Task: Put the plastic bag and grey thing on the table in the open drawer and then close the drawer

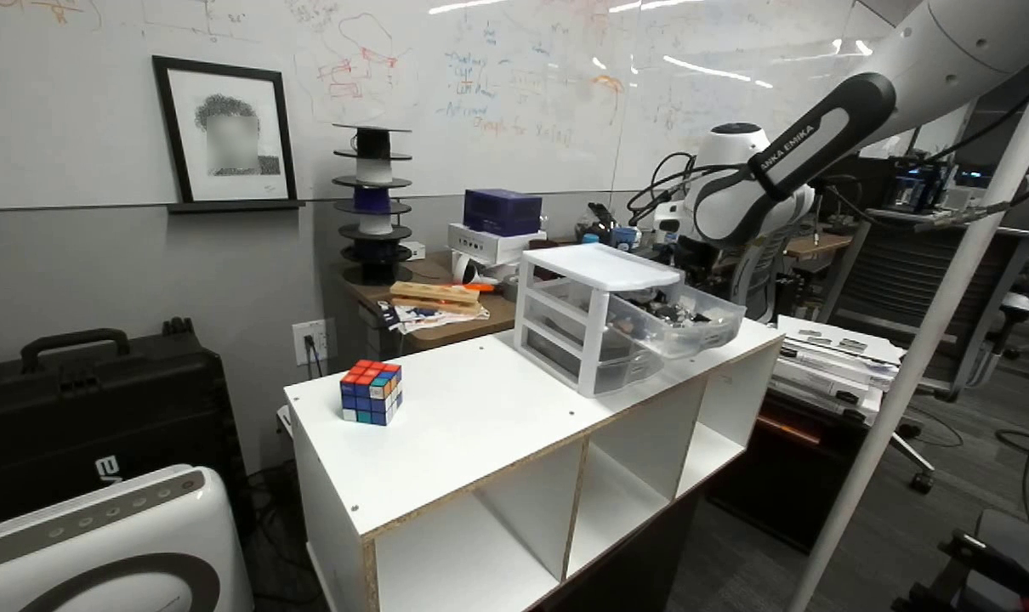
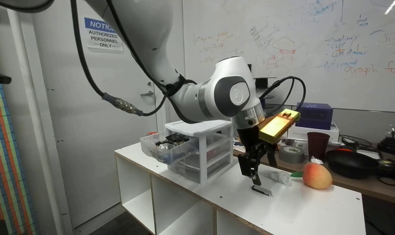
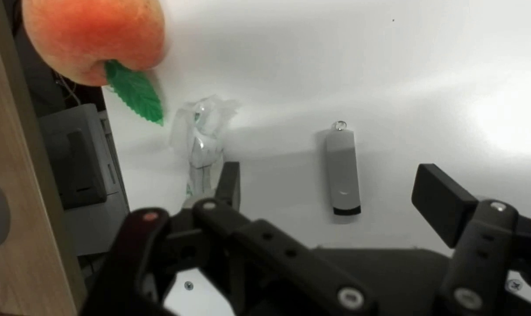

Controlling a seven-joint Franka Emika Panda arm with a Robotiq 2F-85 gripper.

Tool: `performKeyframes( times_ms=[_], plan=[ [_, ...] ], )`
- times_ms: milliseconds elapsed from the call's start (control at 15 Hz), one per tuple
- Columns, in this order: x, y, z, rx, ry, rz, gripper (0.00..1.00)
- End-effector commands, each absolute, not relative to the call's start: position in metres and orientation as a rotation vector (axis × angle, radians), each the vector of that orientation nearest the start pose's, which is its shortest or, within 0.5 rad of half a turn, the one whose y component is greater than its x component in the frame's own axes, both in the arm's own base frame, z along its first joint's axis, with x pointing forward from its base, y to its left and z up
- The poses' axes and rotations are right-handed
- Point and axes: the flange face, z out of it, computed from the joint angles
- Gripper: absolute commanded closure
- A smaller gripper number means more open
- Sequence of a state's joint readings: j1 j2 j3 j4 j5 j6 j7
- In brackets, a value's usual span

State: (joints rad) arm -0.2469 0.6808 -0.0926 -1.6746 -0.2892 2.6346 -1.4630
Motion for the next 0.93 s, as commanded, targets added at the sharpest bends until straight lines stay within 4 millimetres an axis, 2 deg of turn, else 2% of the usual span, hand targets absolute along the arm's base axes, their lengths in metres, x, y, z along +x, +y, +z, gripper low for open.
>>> performKeyframes(
  times_ms=[0, 333, 667, 867],
  plan=[
    [0.648, -0.207, 0.243, -2.647, -2.307, -0.016, 0.0],
    [0.637, -0.209, 0.233, -2.657, -2.344, -0.04, 0.0],
    [0.65, -0.228, 0.229, -2.709, -2.43, -0.07, 0.0],
    [0.656, -0.229, 0.222, -2.719, -2.408, -0.073, 0.0]
  ],
)
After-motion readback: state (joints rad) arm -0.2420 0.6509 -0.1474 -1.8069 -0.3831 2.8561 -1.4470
